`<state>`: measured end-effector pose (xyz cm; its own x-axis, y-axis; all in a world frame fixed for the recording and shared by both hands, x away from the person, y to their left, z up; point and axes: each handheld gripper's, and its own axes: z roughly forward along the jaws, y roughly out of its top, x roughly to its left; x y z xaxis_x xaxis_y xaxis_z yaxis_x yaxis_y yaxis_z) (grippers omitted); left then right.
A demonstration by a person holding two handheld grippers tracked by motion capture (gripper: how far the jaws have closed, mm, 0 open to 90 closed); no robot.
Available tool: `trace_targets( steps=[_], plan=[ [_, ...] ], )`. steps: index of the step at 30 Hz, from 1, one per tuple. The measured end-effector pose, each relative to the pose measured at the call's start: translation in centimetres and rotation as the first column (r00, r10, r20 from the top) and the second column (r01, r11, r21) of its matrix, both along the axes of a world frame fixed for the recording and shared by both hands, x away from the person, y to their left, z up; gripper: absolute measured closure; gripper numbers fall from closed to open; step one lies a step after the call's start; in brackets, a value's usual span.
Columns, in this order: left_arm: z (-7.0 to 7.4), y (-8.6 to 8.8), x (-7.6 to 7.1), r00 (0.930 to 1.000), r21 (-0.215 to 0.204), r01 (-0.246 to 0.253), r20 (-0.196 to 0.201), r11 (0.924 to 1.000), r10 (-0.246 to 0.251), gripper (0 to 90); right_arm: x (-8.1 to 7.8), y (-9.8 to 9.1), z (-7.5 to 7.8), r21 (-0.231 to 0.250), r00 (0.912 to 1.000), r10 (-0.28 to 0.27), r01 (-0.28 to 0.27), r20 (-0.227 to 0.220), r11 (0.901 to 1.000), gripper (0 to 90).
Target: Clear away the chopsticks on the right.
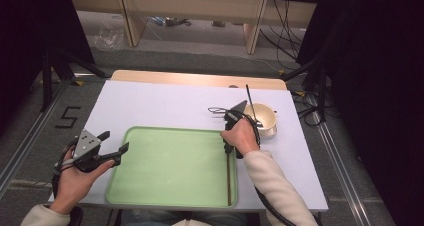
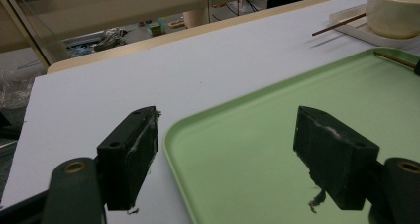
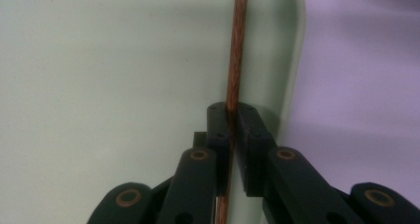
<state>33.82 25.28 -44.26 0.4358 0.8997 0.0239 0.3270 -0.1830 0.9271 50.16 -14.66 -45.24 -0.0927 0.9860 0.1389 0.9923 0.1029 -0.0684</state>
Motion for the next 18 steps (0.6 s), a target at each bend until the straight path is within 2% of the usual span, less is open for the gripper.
trace_targets(
  steps=[2,3,4,6,9,10,11,13,15,18],
  plan=[
    [-0.03,0.01,0.03,1.0,-0.003,0.002,0.0,1.0,-0.002,25.1,-0.08,0.32,0.13,-0.007,0.9992,-0.035,0.035,-0.021,0.9994,85.6],
    [-0.03,0.01,0.03,1.0,-0.003,0.002,0.0,1.0,-0.002,25.1,-0.08,0.32,0.13,-0.007,0.9992,-0.035,0.035,-0.021,0.9994,85.6],
    [-0.04,-0.02,0.04,1.0,-0.005,0.004,-0.002,1.0,-0.004,25.1,-0.04,0.16,0.04,-0.011,0.9999,0.015,-0.015,0.002,0.9998,83.7],
    [-0.05,-0.03,0.04,1.0,-0.007,0.004,-0.002,1.0,-0.004,25.1,0.0,0.18,0.14,-0.003,0.9998,0.017,-0.017,-0.009,0.9998,83.0],
    [-0.03,-0.02,0.03,1.0,-0.003,0.002,-0.001,1.0,-0.002,25.1,-0.01,0.32,0.11,-0.011,0.9997,0.021,-0.021,0.01,0.9997,81.2],
    [-0.02,-0.02,0.01,1.0,0.001,0.001,-0.003,1.0,-0.001,25.1,-0.08,0.62,0.23,-0.014,0.9998,-0.019,0.019,-0.006,0.9997,80.9],
    [-0.03,-0.02,0.01,1.0,0.0,0.001,-0.002,1.0,-0.001,25.1,-0.07,0.78,0.32,-0.021,0.9995,-0.029,0.029,-0.008,0.9994,80.3],
    [-0.03,-0.03,0.01,1.0,-0.002,0.002,-0.003,1.0,-0.002,25.1,-0.06,0.63,0.24,-0.013,1.0,0.001,-0.001,0.007,0.9999,79.6],
    [-0.03,-0.02,0.01,1.0,0.0,0.001,-0.002,1.0,-0.001,25.1,-0.06,0.78,0.43,-0.015,0.9998,-0.018,0.018,0.006,0.9997,78.5],
    [-0.02,-0.03,0.02,1.0,0.001,0.002,-0.002,1.0,-0.002,25.1,-0.01,1.03,0.79,-0.018,0.9987,-0.042,0.043,0.027,0.9989,76.7]
  ],
)
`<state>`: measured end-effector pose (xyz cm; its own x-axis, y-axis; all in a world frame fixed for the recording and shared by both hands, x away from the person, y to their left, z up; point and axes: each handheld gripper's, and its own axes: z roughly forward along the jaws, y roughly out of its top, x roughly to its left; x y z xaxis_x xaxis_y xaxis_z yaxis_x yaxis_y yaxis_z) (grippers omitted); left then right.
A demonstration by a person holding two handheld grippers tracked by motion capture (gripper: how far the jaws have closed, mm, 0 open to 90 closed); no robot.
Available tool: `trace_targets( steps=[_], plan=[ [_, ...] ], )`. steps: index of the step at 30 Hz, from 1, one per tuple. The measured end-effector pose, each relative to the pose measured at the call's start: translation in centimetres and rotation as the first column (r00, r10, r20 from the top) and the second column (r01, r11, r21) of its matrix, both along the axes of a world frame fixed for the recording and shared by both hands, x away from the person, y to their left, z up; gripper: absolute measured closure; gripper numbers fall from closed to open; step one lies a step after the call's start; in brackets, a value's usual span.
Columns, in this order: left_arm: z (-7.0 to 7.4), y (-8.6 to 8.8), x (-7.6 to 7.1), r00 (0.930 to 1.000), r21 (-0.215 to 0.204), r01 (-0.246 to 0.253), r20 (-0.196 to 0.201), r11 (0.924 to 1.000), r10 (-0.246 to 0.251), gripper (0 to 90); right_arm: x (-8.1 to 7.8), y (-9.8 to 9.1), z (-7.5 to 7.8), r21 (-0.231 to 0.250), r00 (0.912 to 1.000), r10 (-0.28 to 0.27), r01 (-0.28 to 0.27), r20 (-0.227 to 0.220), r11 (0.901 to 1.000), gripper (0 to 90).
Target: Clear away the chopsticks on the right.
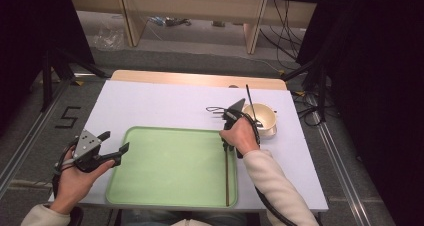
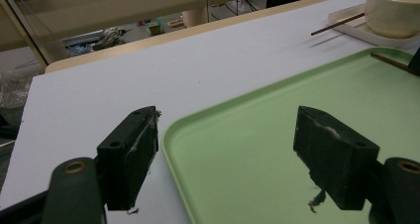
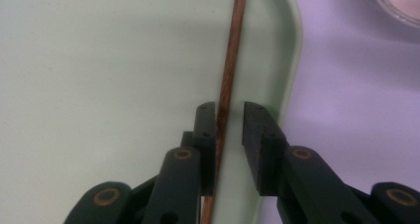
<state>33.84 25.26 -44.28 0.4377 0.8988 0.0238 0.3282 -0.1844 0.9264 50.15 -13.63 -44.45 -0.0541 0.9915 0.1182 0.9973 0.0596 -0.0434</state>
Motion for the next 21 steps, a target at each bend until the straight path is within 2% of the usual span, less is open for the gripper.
trace_targets(
  steps=[1,2,3,4,6,7,8,10,11,12,13,14,15,17,19,20,21],
  plan=[
    [0.0,0.0,0.0,1.0,-0.001,0.0,0.0,1.0,0.0,25.1,0.1,-0.3,0.0,0.005,0.9986,0.047,-0.047,0.023,0.9989,76.1],
    [0.0,0.0,0.0,1.0,-0.001,0.0,0.0,1.0,0.0,25.1,0.1,-0.3,0.0,0.005,0.9986,0.047,-0.047,0.023,0.9989,76.1],
    [0.0,0.0,0.0,1.0,-0.001,-0.001,-0.001,1.0,0.001,25.1,0.1,-0.6,0.2,0.006,0.9942,0.092,-0.093,0.056,0.9957,74.5],
    [0.0,0.0,0.0,1.0,-0.001,-0.001,0.0,1.0,0.001,25.1,0.0,-0.7,0.3,0.003,0.9926,0.103,-0.104,0.063,0.9946,74.2],
    [0.0,0.0,0.0,1.0,-0.001,-0.001,-0.001,1.0,0.001,25.1,0.1,-0.5,0.9,0.003,0.9954,0.078,-0.078,0.056,0.9969,73.1],
    [0.0,0.0,0.0,1.0,-0.001,-0.001,0.0,1.0,0.001,25.1,0.1,-0.7,0.9,0.003,0.9897,0.113,-0.114,0.087,0.9935,72.5],
    [0.0,0.0,0.0,1.0,-0.001,-0.001,-0.001,1.0,0.001,25.1,0.1,-0.4,1.3,-0.003,0.9943,0.082,-0.082,0.067,0.9966,71.8],
    [0.0,0.0,0.0,1.0,-0.002,-0.001,0.0,1.0,0.001,25.1,0.1,-0.5,1.5,0.007,0.994,0.084,-0.085,0.069,0.9964,71.7],
    [0.0,0.0,0.0,1.0,-0.001,-0.001,0.0,1.0,0.001,25.1,0.3,-0.7,1.9,-0.009,0.985,0.136,-0.135,0.107,0.9907,70.8],
    [0.0,0.0,0.0,1.0,-0.001,-0.001,0.0,1.0,0.001,25.1,0.4,-0.7,2.2,-0.02,0.9842,0.144,-0.142,0.103,0.9896,70.7],
    [0.0,0.0,0.0,1.0,0.0,-0.001,0.0,1.0,0.001,25.1,0.3,-0.6,2.5,-0.02,0.9879,0.125,-0.123,0.092,0.9922,70.5],
    [0.0,0.0,0.0,1.0,0.0,-0.001,0.0,1.0,0.001,25.1,0.3,-0.6,2.5,-0.02,0.9879,0.125,-0.123,0.092,0.9922,70.5],
    [0.0,0.0,0.0,1.0,0.0,-0.001,0.0,1.0,0.001,25.1,0.4,-0.6,2.6,-0.022,0.9864,0.127,-0.125,0.105,0.9919,70.5],
    [0.0,0.0,0.0,1.0,0.0,-0.002,0.0,1.0,0.002,25.1,0.4,-0.8,3.1,-0.046,0.9729,0.18,-0.175,0.146,0.9835,71.2],
    [0.0,0.0,0.0,1.0,-0.001,-0.002,0.0,1.0,0.002,25.1,0.4,-0.7,3.2,-0.052,0.9728,0.176,-0.17,0.15,0.9841,70.7],
    [0.0,0.0,0.0,1.0,-0.001,-0.002,-0.001,1.0,0.002,25.1,0.5,-0.8,3.3,-0.066,0.957,0.23,-0.222,0.176,0.9728,70.0],
    [0.0,0.0,0.0,1.0,-0.002,-0.001,0.0,1.0,0.001,25.1,0.5,-0.8,3.5,-0.107,0.9223,0.316,-0.299,0.223,0.9483,69.8]
  ],
)
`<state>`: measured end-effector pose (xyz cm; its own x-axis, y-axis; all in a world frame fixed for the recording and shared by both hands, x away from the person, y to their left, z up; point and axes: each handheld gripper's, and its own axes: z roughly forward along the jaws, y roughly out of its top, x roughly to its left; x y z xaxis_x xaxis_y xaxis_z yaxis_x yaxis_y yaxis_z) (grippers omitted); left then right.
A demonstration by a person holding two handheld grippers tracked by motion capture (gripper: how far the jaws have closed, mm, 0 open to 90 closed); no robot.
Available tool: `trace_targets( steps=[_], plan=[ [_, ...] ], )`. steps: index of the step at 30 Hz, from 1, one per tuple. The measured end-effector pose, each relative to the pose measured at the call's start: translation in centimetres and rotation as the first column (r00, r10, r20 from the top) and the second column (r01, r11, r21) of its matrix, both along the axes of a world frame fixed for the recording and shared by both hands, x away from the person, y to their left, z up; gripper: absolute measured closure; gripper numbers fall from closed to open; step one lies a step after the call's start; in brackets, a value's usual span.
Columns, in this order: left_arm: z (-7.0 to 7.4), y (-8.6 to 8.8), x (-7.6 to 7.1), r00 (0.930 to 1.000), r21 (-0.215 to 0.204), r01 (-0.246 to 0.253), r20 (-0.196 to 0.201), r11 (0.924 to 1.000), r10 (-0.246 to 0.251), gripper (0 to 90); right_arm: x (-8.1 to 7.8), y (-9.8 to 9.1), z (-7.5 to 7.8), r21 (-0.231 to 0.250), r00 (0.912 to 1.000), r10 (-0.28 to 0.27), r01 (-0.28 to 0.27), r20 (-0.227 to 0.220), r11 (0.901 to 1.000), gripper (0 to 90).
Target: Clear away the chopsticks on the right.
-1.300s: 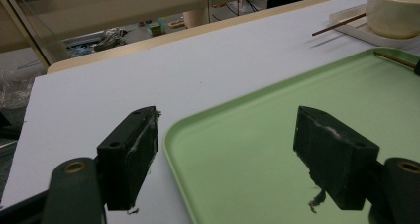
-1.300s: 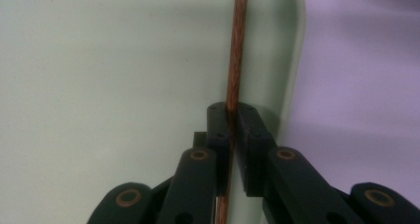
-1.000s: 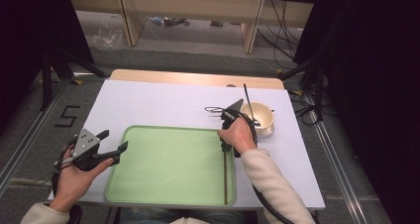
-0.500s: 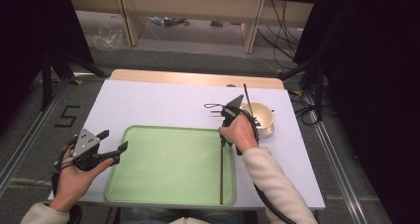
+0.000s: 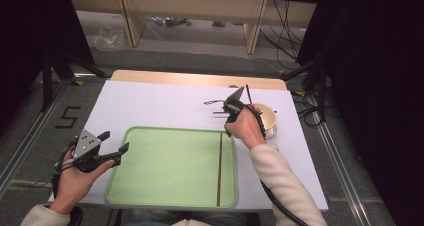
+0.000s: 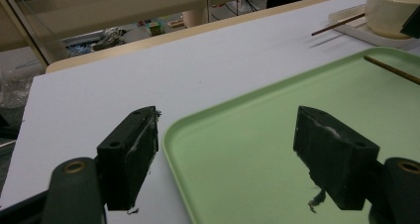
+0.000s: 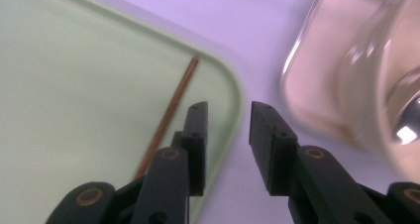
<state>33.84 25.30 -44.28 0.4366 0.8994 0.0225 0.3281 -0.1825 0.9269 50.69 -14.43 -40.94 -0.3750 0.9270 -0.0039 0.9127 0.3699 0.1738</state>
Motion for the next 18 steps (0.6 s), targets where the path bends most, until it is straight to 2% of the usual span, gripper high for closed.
trace_targets(
  steps=[1,2,3,4,5,6,7,8,9,10,11,12,14,15,16,17,18],
  plan=[
    [0.0,0.0,0.0,1.0,0.0,0.0,0.0,1.0,0.0,25.1,0.0,0.1,0.1,-0.008,0.9993,0.033,-0.033,0.02,0.9994,68.3],
    [0.0,0.0,0.0,1.0,-0.003,0.003,0.001,1.0,-0.003,25.1,0.1,0.0,0.1,-0.038,0.993,0.1,-0.098,0.063,0.9945,66.9],
    [0.0,0.0,0.0,1.0,-0.003,0.003,0.001,1.0,-0.003,25.1,0.1,0.0,0.1,-0.038,0.993,0.1,-0.098,0.063,0.9945,66.9],
    [0.0,0.0,0.0,1.0,-0.002,0.002,0.0,1.0,-0.002,25.1,0.5,0.0,0.4,-0.094,0.9652,0.236,-0.227,0.112,0.9694,65.8],
    [0.0,0.0,0.0,1.0,-0.002,0.002,0.0,1.0,-0.002,25.1,0.8,-0.2,0.5,-0.126,0.9469,0.295,-0.279,0.128,0.9518,64.3],
    [0.0,0.0,0.0,1.0,0.001,0.001,0.0,1.0,-0.001,25.1,0.8,-0.2,0.5,-0.126,0.9469,0.295,-0.279,0.128,0.9518,64.3],
    [0.0,0.0,0.0,1.0,0.001,0.001,-0.001,1.0,-0.001,25.1,1.1,-0.1,0.8,-0.186,0.914,0.378,-0.349,0.148,0.9183,62.1],
    [0.0,0.0,0.0,1.0,0.001,0.002,-0.001,1.0,-0.002,25.1,1.2,0.0,0.9,-0.194,0.8991,0.41,-0.38,0.153,0.9046,61.5],
    [0.0,0.1,0.0,1.0,0.001,0.002,-0.001,1.0,-0.002,25.2,1.4,0.1,0.9,-0.22,0.8697,0.466,-0.428,0.164,0.8767,61.2],
    [0.0,0.1,0.0,1.0,0.001,0.003,-0.001,1.0,-0.003,25.2,1.5,0.2,1.0,-0.242,0.8473,0.505,-0.461,0.165,0.8536,60.9],
    [0.0,0.1,0.0,1.0,0.001,0.003,-0.001,1.0,-0.003,25.2,1.6,0.4,1.0,-0.282,0.8172,0.552,-0.497,0.166,0.8206,60.5],
    [0.0,0.1,0.0,1.0,0.001,0.003,-0.002,1.0,-0.003,25.2,1.7,0.6,1.0,-0.324,0.7706,0.615,-0.547,0.166,0.7719,59.5],
    [0.0,0.1,0.0,1.0,0.001,0.003,-0.001,1.0,-0.003,25.2,1.9,0.9,0.9,-0.339,0.738,0.655,-0.582,0.161,0.7389,58.2],
    [0.0,0.1,0.0,1.0,0.001,0.003,-0.001,1.0,-0.003,25.2,1.9,0.9,0.9,-0.339,0.738,0.655,-0.582,0.161,0.7389,58.2],
    [0.0,0.1,0.0,1.0,0.002,0.003,-0.001,1.0,-0.003,25.2,2.4,1.0,0.6,-0.368,0.672,0.721,-0.636,0.167,0.6779,55.4],
    [0.0,0.1,0.0,1.0,0.001,0.004,-0.001,1.0,-0.004,25.2,2.6,1.0,0.6,-0.386,0.6464,0.747,-0.656,0.155,0.648,54.9],
    [0.0,0.1,0.0,1.0,0.001,0.004,-0.001,1.0,-0.004,25.2,2.6,1.0,0.6,-0.386,0.6464,0.747,-0.656,0.155,0.648,54.9]
  ],
)
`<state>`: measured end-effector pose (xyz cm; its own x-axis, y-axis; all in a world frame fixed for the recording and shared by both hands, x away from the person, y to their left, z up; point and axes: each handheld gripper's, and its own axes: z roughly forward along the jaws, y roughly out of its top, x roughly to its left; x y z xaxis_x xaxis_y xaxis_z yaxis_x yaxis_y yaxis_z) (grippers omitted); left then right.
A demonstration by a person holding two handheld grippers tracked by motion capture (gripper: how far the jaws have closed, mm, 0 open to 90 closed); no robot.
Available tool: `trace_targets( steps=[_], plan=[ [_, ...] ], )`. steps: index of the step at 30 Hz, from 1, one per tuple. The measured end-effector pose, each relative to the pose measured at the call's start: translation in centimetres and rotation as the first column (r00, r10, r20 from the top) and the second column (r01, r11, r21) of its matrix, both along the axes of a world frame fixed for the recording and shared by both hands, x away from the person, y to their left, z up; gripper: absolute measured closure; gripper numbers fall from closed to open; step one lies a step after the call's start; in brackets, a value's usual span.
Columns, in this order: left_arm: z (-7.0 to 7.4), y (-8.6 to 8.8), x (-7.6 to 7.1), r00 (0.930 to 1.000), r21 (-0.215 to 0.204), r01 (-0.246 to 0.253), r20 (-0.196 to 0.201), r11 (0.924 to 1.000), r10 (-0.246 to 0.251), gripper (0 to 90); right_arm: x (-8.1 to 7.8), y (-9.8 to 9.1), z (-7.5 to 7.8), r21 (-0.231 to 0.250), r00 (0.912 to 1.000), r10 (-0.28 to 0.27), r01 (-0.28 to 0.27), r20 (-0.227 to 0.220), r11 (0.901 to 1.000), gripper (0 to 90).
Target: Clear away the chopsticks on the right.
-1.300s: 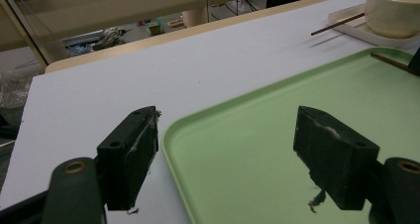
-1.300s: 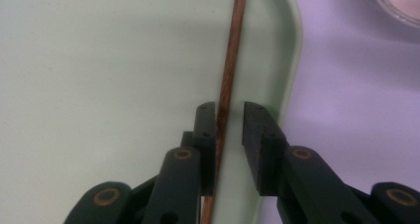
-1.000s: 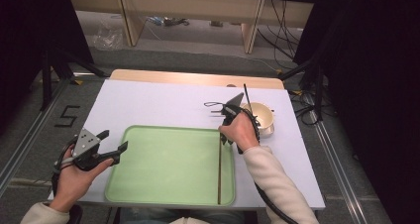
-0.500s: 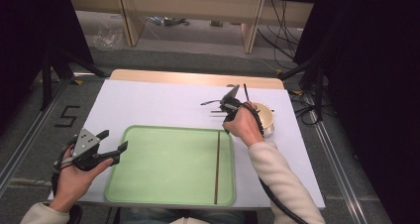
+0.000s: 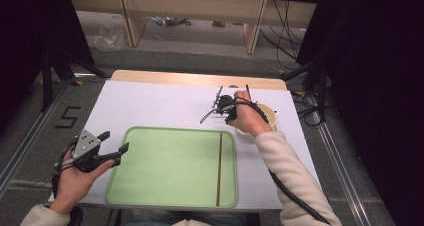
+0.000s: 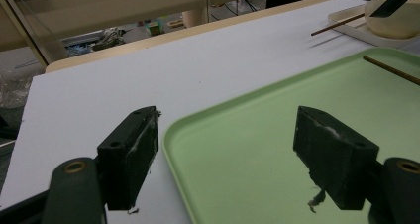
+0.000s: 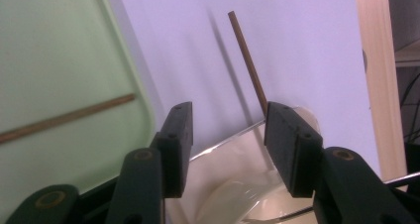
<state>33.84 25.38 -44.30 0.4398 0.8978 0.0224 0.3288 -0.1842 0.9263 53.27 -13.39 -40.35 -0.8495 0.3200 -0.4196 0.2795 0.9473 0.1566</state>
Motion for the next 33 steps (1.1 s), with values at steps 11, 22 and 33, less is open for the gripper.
trace_targets(
  steps=[11,22,33],
  plan=[
    [0.0,0.0,0.0,1.0,0.002,0.0,0.001,1.0,0.0,25.3,2.4,-0.2,-0.8,-0.068,0.9967,0.053,-0.049,0.061,0.9965,49.8],
    [0.0,0.0,0.0,1.0,-0.002,0.001,-0.001,1.0,-0.001,25.3,4.1,0.1,-2.1,-0.141,0.9952,0.097,-0.095,0.008,0.9855,54.3],
    [-0.1,0.0,0.0,1.0,-0.002,0.001,-0.004,1.0,-0.002,25.4,4.8,0.3,-3.0,-0.186,0.9907,0.133,-0.136,-0.025,0.9731,60.2]
  ],
)
